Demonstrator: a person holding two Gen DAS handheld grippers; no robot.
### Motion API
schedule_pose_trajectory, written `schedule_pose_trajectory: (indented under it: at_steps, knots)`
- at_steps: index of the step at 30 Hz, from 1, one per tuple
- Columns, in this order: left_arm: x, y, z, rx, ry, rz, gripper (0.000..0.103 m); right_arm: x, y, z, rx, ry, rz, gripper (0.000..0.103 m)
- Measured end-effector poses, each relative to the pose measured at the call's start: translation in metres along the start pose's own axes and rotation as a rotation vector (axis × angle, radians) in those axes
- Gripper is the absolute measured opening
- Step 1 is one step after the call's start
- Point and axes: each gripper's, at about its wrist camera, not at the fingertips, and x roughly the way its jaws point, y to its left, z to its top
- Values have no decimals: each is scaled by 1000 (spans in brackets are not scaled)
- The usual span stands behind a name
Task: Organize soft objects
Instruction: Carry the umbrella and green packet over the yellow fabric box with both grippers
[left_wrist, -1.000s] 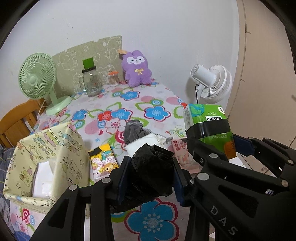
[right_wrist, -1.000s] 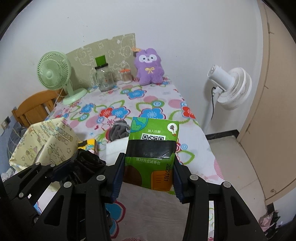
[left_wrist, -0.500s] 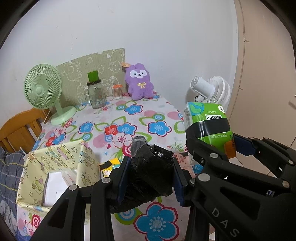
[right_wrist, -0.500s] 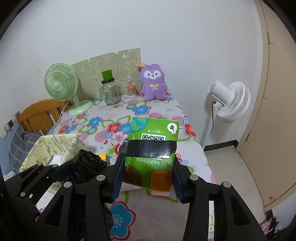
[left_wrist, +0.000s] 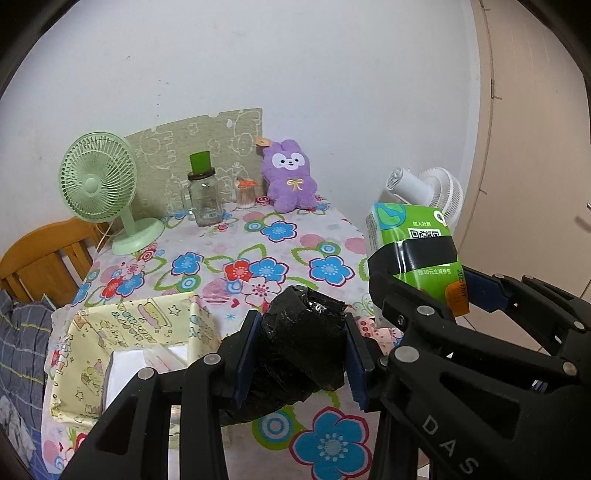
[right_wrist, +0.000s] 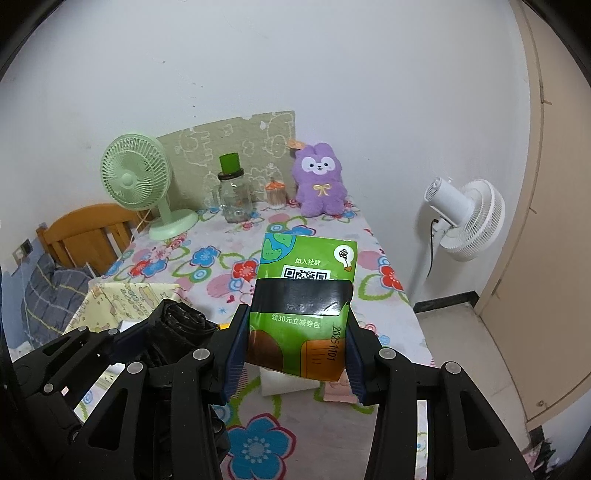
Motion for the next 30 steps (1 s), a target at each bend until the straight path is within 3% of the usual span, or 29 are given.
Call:
schedule_pose_trajectory:
  at_steps: [30]
  knots:
    - [-1, 95, -7, -87, 4, 91, 43, 36, 90, 12, -71, 28, 104, 49]
